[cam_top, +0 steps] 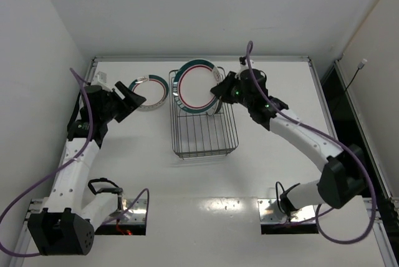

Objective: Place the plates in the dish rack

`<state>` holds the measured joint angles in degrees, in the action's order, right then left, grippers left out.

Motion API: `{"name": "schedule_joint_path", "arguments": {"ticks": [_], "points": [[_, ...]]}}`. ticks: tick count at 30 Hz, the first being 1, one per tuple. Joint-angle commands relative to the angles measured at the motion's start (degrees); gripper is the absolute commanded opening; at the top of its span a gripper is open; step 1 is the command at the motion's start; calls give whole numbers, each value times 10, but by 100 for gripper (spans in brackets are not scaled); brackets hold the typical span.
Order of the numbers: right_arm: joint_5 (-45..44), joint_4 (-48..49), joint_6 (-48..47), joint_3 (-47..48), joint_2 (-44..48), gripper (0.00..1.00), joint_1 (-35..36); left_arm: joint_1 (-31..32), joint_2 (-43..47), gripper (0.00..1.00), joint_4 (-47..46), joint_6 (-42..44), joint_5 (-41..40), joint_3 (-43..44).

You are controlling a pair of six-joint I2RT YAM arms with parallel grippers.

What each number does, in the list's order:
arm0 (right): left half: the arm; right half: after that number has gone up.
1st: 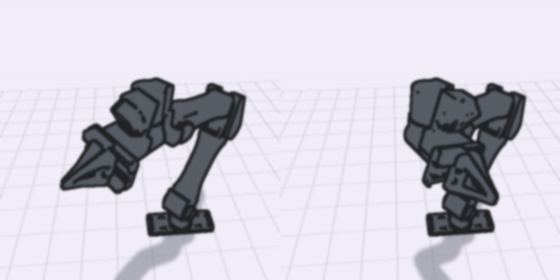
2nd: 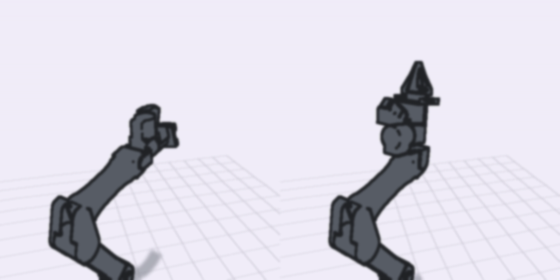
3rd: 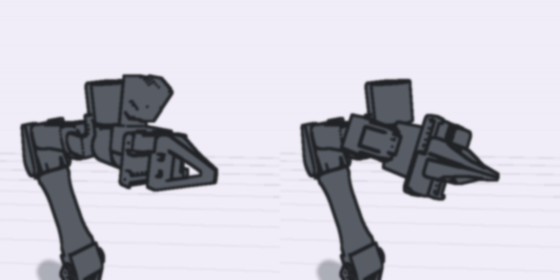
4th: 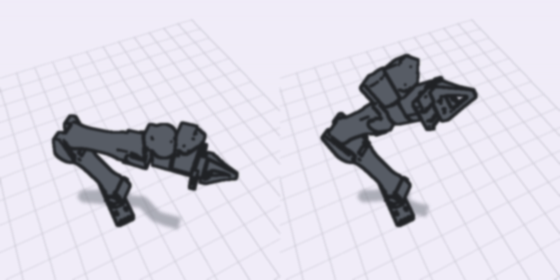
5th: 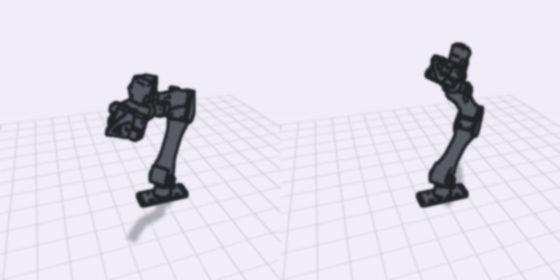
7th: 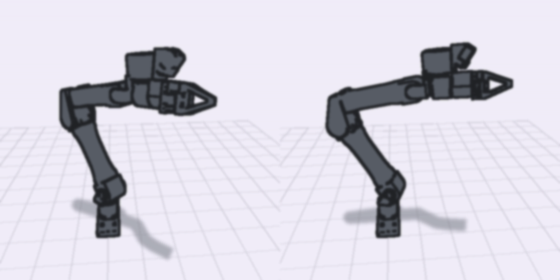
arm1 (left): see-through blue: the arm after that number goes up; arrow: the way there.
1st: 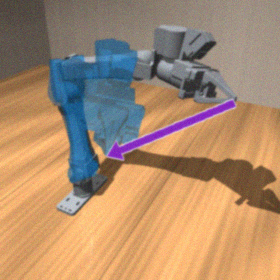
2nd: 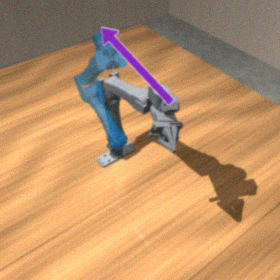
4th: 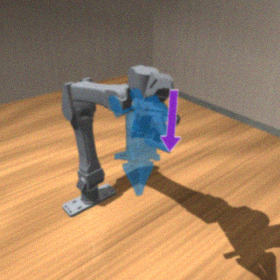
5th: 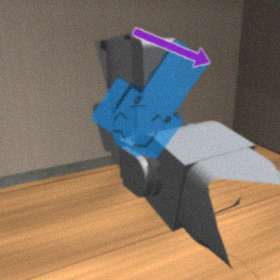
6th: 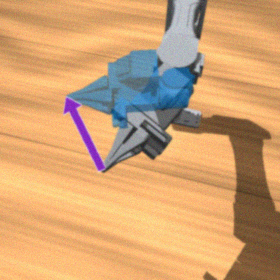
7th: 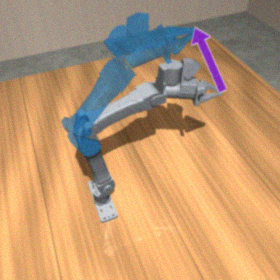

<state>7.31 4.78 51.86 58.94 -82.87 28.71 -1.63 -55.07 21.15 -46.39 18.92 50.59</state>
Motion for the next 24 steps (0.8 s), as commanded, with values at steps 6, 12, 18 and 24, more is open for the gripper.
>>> {"name": "schedule_joint_path", "arguments": {"ticks": [6, 12, 18, 24], "points": [[-407, -226, -169, 156, 9, 0, 64, -38, -46, 72, 78, 64, -121, 36], [-502, -275, -216, 242, -56, 0, 93, -58, -67, 72, 53, 90, -149, 7], [-502, -269, -229, 259, -104, 0, 98, -64, -86, 72, 34, 101, -171, -26], [-570, -292, -241, 302, -157, 0, 129, -64, -86, 72, 10, 112, -195, -63]]}}
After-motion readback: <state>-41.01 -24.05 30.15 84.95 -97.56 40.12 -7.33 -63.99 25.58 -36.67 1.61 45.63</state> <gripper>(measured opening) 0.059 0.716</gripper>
